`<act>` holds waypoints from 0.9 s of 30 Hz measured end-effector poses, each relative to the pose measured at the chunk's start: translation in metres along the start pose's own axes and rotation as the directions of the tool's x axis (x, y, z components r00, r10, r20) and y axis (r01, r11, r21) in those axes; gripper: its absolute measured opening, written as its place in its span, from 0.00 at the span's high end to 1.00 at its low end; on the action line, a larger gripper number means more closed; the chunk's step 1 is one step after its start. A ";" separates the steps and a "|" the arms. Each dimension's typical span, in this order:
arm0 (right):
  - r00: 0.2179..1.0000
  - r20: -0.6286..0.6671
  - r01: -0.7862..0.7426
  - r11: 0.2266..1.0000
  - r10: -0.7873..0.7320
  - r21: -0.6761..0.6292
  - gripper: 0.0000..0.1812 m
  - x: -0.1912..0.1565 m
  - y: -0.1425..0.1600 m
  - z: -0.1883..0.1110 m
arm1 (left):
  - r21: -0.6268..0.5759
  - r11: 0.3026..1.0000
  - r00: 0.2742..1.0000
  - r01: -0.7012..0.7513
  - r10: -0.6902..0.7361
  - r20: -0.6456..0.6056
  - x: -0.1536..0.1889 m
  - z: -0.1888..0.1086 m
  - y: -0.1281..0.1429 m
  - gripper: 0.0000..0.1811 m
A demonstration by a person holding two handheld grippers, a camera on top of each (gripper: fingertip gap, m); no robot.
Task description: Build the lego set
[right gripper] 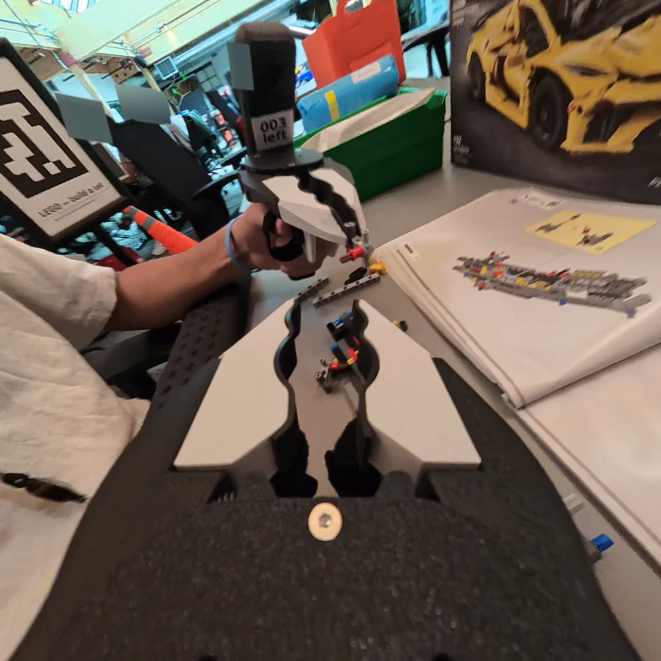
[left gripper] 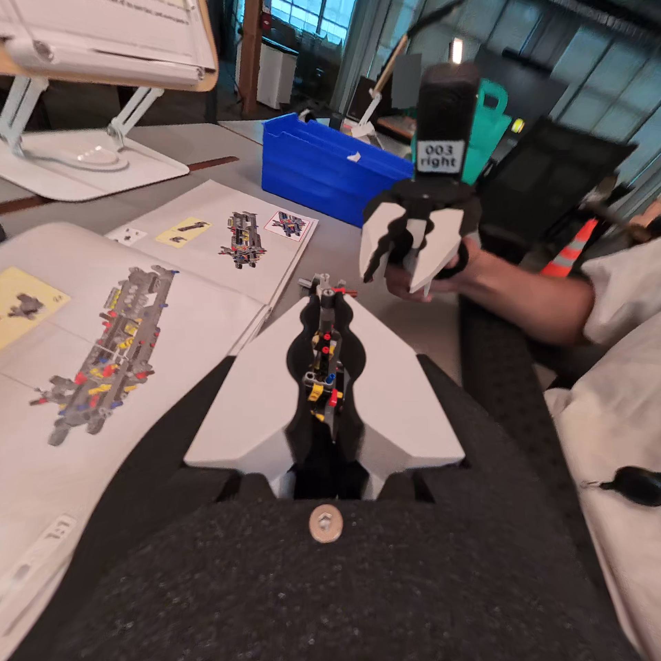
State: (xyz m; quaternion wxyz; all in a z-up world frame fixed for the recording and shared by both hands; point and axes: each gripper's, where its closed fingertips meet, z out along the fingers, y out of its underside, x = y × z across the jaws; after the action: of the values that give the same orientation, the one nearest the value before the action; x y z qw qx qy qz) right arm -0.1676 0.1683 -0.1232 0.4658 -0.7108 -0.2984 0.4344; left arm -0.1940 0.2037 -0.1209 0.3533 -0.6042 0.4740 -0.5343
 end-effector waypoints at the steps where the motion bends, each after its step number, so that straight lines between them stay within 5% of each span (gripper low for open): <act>1: 0.999 -0.033 0.035 0.999 -0.035 0.014 0.85 0.001 -0.003 0.001 | 0.017 0.999 0.999 0.044 -0.044 -0.011 -0.002 -0.001 -0.001 0.96; 6: 0.949 -0.257 0.186 0.982 -0.185 -0.019 0.88 0.014 -0.010 0.012 | 0.077 0.977 0.974 0.200 -0.189 -0.124 0.003 0.002 -0.009 0.96; 16: 0.923 -0.285 0.256 0.965 -0.260 -0.053 0.86 0.008 -0.010 0.023 | 0.009 0.974 0.958 0.228 -0.223 -0.183 0.012 0.014 0.001 0.96; 27: 0.803 -0.427 0.387 0.908 -0.417 -0.160 0.96 0.017 -0.009 0.020 | -0.019 0.969 0.956 0.248 -0.248 -0.156 0.007 0.015 0.006 0.96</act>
State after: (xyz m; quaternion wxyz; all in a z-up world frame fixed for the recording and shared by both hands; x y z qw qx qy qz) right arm -0.1780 0.1942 -0.1247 0.5801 -0.7273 -0.3396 0.1388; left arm -0.1805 0.1939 -0.1273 0.2452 -0.6146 0.4207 -0.6206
